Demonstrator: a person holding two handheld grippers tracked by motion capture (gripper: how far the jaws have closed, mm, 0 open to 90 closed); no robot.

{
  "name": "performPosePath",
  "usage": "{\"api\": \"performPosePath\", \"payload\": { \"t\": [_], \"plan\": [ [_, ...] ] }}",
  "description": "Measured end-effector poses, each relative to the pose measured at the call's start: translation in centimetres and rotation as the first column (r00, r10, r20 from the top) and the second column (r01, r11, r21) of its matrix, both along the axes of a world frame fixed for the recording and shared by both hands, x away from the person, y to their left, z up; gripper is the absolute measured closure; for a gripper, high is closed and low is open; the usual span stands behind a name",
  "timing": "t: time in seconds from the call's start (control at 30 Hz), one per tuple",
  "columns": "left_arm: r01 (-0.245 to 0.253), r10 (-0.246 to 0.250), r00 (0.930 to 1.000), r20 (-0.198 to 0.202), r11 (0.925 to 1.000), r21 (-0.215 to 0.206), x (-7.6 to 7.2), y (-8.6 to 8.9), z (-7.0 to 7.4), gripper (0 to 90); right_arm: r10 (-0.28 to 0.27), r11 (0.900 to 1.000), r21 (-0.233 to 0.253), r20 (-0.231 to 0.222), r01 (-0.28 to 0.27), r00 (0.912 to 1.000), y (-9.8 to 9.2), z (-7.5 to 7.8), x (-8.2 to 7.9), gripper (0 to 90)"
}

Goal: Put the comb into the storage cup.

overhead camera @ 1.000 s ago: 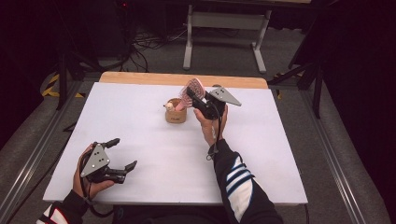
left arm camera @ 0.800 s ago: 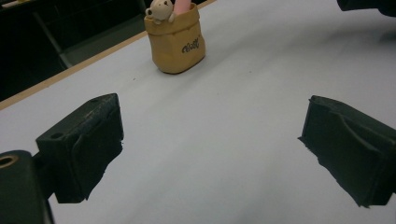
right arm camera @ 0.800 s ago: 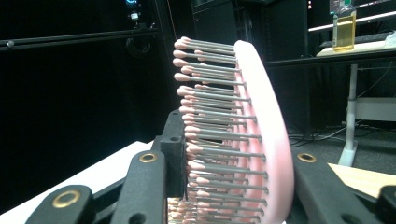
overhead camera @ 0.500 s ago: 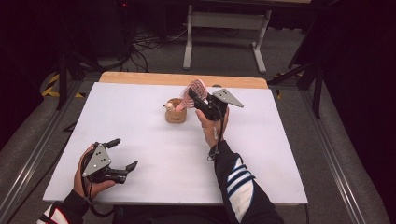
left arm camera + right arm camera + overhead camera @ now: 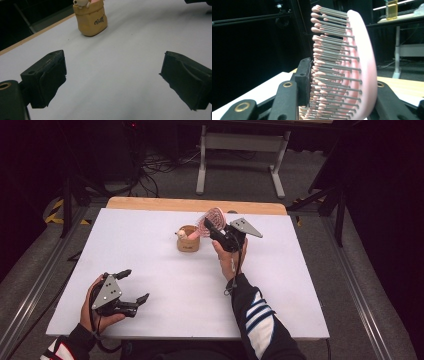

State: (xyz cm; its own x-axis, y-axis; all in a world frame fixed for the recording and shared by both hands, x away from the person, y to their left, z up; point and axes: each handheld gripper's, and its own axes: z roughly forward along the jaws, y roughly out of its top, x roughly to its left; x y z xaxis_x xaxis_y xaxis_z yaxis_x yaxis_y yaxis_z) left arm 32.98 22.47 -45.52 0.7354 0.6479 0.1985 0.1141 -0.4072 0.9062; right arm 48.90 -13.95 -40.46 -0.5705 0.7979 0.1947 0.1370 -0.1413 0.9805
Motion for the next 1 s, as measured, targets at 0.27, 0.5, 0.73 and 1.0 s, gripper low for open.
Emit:
{"api": "performPosePath", "payload": {
  "t": [0.27,0.5,0.73,1.0],
  "plan": [
    [0.000,0.000,1.0000,-0.007,1.0000,0.001,0.04,-0.08,-0.09,7.6,-0.013,1.000,-0.006,-0.019,0.013,0.9997,-0.40,-0.32,0.12,58.7],
    [0.004,-0.004,1.0000,-0.009,1.0000,0.004,0.09,-0.12,-0.14,7.7,-0.025,0.999,-0.024,-0.024,0.025,0.9994,-0.42,-0.37,0.17,55.5],
    [0.004,-0.004,0.9999,-0.011,0.9999,0.010,0.09,-0.18,-0.19,7.7,-0.033,0.999,-0.042,-0.053,0.030,0.9980,-0.17,-0.60,0.32,42.8],
    [0.004,-0.004,0.9999,-0.012,0.9999,0.012,0.10,-0.19,-0.21,7.7,-0.053,0.994,-0.095,-0.059,0.048,0.9968,0.27,-0.61,0.35,27.0]
  ]
}}
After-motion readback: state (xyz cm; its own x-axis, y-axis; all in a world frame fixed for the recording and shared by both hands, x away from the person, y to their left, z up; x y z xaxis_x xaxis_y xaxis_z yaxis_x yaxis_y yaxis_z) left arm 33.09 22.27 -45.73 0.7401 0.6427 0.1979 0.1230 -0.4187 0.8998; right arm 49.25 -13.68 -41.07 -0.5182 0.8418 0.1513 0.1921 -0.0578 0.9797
